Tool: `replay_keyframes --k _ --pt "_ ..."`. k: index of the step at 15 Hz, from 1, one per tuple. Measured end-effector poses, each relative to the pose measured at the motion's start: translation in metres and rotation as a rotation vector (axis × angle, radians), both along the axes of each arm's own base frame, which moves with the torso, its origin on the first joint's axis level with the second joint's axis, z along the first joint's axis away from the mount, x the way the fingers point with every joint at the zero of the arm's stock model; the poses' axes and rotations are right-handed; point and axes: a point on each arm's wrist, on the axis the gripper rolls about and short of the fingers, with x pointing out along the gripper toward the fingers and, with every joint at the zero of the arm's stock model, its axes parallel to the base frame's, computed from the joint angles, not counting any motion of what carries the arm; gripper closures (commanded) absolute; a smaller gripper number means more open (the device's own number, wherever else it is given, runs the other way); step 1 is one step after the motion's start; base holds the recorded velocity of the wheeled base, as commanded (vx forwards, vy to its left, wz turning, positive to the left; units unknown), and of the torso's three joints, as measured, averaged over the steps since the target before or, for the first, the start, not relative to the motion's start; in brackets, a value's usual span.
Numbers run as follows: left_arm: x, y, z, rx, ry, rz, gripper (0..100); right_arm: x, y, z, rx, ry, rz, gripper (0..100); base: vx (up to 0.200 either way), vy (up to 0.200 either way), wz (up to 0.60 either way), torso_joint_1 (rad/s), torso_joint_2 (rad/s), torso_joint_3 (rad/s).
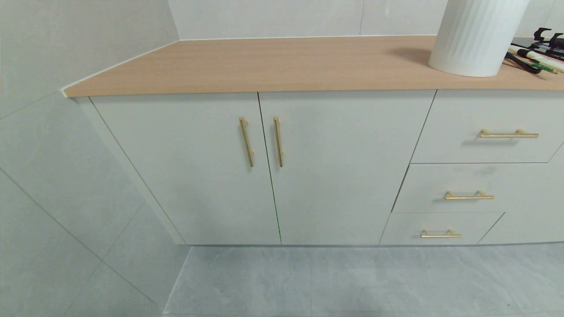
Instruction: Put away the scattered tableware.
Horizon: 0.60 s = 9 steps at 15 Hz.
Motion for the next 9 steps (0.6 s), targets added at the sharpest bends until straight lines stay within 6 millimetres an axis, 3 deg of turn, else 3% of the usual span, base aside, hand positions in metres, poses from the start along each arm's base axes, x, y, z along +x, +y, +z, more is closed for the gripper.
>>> replay_keyframes --k 2,9 --pt "0.0004 -0.0026 -0.0013 -0.018 -0.003 -0.118 0 0.0007 0.0033 -0.0045 -0.002 0.042 0.15 0 0.0 0.0 0.0 0.0 0.0 0.0" --pt "0.0005 -0.0036 -0.0042 -0.004 0.022 -0.162 0 0.0007 0.0037 -0.0049 -0.017 0.047 0.175 0 0.0 0.0 0.0 0.0 0.0 0.0"
